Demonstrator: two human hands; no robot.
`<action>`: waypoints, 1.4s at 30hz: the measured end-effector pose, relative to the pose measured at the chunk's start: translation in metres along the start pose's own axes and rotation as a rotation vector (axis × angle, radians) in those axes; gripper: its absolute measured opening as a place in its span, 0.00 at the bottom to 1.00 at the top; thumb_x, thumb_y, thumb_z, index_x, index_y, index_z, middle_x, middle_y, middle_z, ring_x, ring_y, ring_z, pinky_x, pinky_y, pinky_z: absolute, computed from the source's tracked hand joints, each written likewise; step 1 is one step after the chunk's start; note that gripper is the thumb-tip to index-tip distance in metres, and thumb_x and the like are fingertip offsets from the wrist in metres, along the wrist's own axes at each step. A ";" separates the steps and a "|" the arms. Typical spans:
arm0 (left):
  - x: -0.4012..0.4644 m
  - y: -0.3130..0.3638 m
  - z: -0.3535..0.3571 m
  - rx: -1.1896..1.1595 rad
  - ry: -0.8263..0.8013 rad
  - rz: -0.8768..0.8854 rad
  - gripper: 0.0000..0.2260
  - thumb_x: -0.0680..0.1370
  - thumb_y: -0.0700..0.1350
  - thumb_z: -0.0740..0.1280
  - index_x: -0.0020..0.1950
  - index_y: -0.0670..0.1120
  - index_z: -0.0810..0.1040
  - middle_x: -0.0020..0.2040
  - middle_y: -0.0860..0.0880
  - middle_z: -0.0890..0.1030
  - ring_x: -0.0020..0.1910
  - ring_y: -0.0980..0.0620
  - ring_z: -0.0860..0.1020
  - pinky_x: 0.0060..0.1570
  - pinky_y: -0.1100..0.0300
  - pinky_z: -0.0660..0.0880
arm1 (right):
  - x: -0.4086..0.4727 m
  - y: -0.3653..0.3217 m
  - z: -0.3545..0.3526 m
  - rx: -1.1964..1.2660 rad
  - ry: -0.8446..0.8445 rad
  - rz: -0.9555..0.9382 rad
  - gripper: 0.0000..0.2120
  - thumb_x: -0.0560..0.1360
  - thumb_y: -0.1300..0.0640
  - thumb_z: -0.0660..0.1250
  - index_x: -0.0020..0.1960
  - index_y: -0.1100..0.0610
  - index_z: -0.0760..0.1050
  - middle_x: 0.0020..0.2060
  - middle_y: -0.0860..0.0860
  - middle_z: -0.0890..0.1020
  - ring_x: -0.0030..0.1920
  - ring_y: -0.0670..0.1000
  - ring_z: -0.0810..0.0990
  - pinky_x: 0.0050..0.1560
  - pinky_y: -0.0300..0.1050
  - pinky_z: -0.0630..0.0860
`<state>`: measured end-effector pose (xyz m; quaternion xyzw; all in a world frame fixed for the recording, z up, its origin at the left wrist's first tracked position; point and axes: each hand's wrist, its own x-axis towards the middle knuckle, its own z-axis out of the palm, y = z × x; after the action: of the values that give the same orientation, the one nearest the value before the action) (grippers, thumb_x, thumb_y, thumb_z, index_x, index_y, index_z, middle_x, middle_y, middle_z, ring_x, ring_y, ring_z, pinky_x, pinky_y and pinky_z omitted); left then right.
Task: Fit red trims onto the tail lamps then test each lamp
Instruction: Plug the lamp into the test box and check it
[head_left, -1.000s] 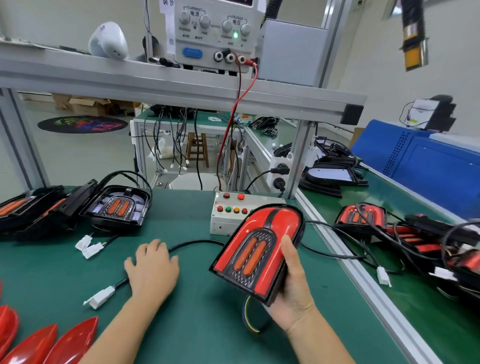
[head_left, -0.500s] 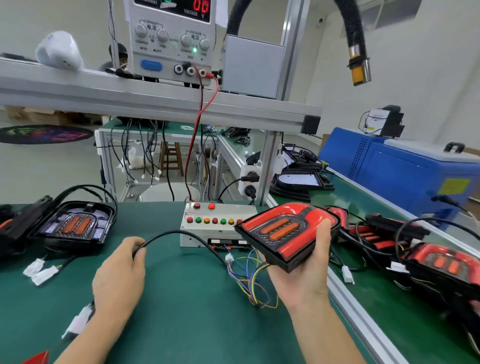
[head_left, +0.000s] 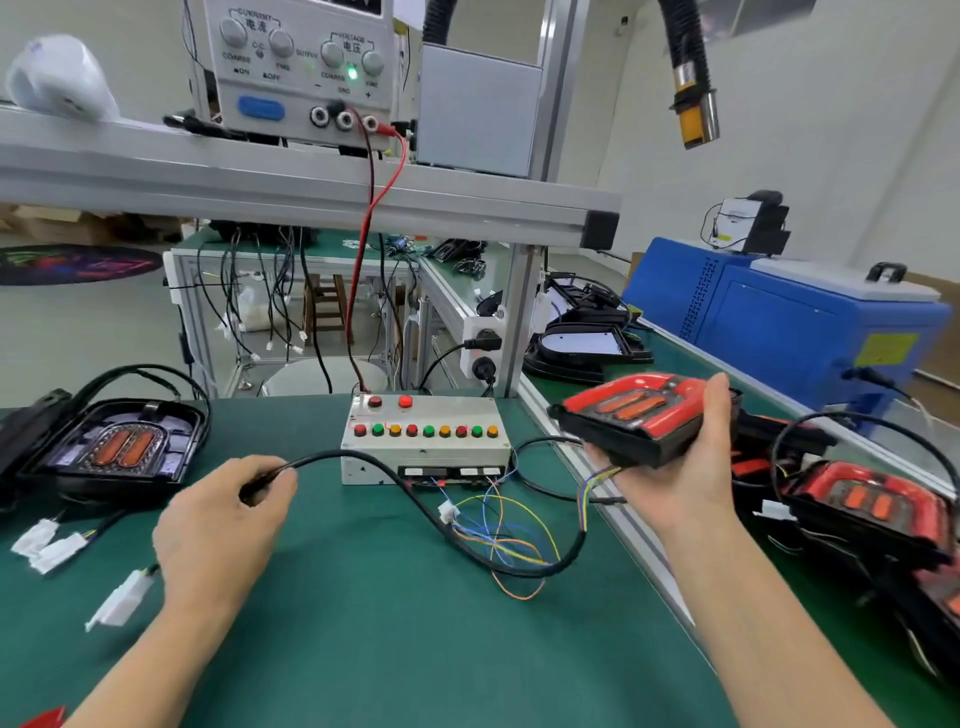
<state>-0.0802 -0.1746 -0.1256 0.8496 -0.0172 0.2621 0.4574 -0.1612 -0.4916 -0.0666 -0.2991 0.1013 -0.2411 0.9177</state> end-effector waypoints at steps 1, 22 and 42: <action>0.001 -0.001 -0.002 -0.023 0.006 0.000 0.04 0.70 0.50 0.69 0.35 0.55 0.77 0.32 0.56 0.79 0.36 0.50 0.77 0.41 0.57 0.73 | 0.000 -0.001 -0.009 -0.037 0.001 0.036 0.36 0.61 0.32 0.71 0.60 0.55 0.77 0.56 0.58 0.83 0.54 0.60 0.83 0.57 0.62 0.76; 0.007 0.016 0.024 -0.627 -0.276 0.201 0.25 0.74 0.28 0.66 0.43 0.61 0.83 0.45 0.60 0.80 0.53 0.53 0.74 0.57 0.63 0.68 | 0.004 0.002 -0.086 -1.156 0.248 0.262 0.15 0.75 0.50 0.70 0.53 0.62 0.81 0.43 0.56 0.86 0.43 0.56 0.85 0.48 0.50 0.80; 0.028 0.014 0.076 -0.060 -0.435 0.151 0.12 0.77 0.32 0.60 0.44 0.46 0.79 0.59 0.50 0.74 0.58 0.47 0.72 0.50 0.57 0.70 | 0.051 0.083 0.006 -1.711 -0.216 -0.004 0.28 0.79 0.63 0.59 0.78 0.58 0.56 0.74 0.53 0.67 0.69 0.52 0.69 0.65 0.36 0.64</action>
<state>-0.0272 -0.2365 -0.1358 0.8685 -0.1864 0.1057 0.4469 -0.0838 -0.4554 -0.1135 -0.9091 0.1595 -0.0539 0.3811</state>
